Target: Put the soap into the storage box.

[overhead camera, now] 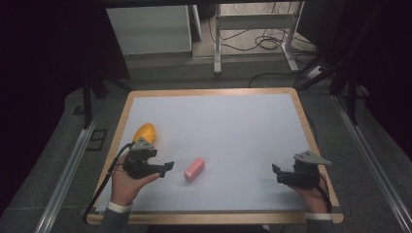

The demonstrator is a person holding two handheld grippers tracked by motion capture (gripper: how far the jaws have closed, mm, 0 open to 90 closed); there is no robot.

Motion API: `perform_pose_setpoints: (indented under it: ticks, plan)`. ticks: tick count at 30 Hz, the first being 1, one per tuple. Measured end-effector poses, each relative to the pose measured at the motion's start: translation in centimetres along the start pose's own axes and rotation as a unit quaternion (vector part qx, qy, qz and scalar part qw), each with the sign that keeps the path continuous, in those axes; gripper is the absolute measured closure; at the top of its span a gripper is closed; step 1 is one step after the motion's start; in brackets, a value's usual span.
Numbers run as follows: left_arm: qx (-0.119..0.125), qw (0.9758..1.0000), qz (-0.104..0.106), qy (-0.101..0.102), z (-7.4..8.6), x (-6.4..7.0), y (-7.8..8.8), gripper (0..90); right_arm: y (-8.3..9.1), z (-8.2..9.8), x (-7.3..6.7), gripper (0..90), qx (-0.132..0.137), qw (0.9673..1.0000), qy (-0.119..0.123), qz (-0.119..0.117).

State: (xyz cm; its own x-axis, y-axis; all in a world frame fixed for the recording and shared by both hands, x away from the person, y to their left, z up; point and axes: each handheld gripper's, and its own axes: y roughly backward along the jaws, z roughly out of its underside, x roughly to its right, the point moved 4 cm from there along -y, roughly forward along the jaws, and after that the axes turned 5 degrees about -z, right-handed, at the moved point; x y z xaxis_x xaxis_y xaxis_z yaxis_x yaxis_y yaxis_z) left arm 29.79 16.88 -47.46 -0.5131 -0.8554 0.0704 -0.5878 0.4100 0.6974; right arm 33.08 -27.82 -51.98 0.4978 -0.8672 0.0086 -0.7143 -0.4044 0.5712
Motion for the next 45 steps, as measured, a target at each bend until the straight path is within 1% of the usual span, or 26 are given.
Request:
perform_pose_setpoints:
  ticks: [3, 5, 8, 10, 15, 17, 19, 23, 27, 31, 33, 34, 36, 38, 45]
  plan:
    - [-0.003, 1.0000, 0.004, -0.005, -0.2, 0.5, -0.3, 21.5, 0.0, 0.0, 0.0, 6.6, -0.001, 1.0000, 0.001, 0.000]
    - [-0.001, 0.9999, 0.011, -0.002, -0.3, 0.8, -0.5, 21.5, -0.1, 0.1, 0.0, 6.6, -0.003, 1.0000, 0.000, 0.001]
    - [-0.006, 0.9999, 0.010, -0.002, -0.3, 1.0, -0.8, 21.5, -0.1, 0.1, 0.0, 6.6, -0.004, 1.0000, 0.000, 0.001]
    - [-0.011, 0.9999, 0.007, -0.007, -0.4, 1.3, -1.0, 21.6, -0.1, 0.1, 0.0, 6.6, -0.004, 1.0000, 0.000, 0.001]
    - [-0.016, 0.9996, 0.009, -0.022, -0.9, 2.1, -1.3, 21.6, -0.1, 0.1, -0.1, 6.6, -0.003, 1.0000, 0.001, 0.001]
    - [-0.014, 0.9996, 0.017, -0.018, -1.1, 2.3, -1.6, 21.8, -0.1, 0.1, -0.1, 6.6, -0.003, 1.0000, 0.001, 0.001]
    - [-0.018, 0.9995, 0.015, -0.023, -1.3, 2.6, -2.0, 21.8, -0.1, 0.1, 0.0, 6.6, -0.003, 1.0000, 0.000, 0.003]
    - [-0.024, 0.9988, 0.023, -0.036, -2.1, 3.5, -2.7, 21.8, 0.0, 0.1, 0.1, 6.6, -0.001, 1.0000, -0.004, 0.006]
    - [-0.026, 0.9986, 0.018, -0.041, -2.4, 3.9, -2.9, 21.9, 0.0, 0.1, 0.2, 6.6, -0.002, 1.0000, -0.004, 0.007]
    - [-0.029, 0.9983, 0.019, -0.048, -2.8, 4.2, -3.1, 21.9, 0.0, 0.1, 0.2, 6.6, -0.002, 1.0000, -0.003, 0.007]
    - [-0.030, 0.9983, 0.022, -0.044, -2.9, 4.5, -3.3, 21.9, 0.0, 0.1, 0.2, 6.6, -0.001, 1.0000, -0.003, 0.007]
    - [-0.032, 0.9982, 0.022, -0.045, -2.9, 4.5, -3.5, 21.9, 0.0, 0.1, 0.2, 6.6, -0.001, 1.0000, -0.003, 0.007]
    - [-0.037, 0.9979, 0.016, -0.050, -2.9, 4.7, -3.8, 22.1, 0.0, 0.1, 0.2, 6.6, -0.001, 1.0000, -0.003, 0.007]
    - [-0.042, 0.9974, 0.017, -0.055, -3.0, 5.0, -4.2, 22.1, 0.1, 0.1, 0.2, 6.6, -0.002, 1.0000, -0.003, 0.007]
    - [-0.057, 0.9966, 0.022, -0.055, -2.8, 5.3, -5.7, 22.6, 0.0, 0.2, 0.3, 6.6, -0.003, 1.0000, -0.003, 0.009]
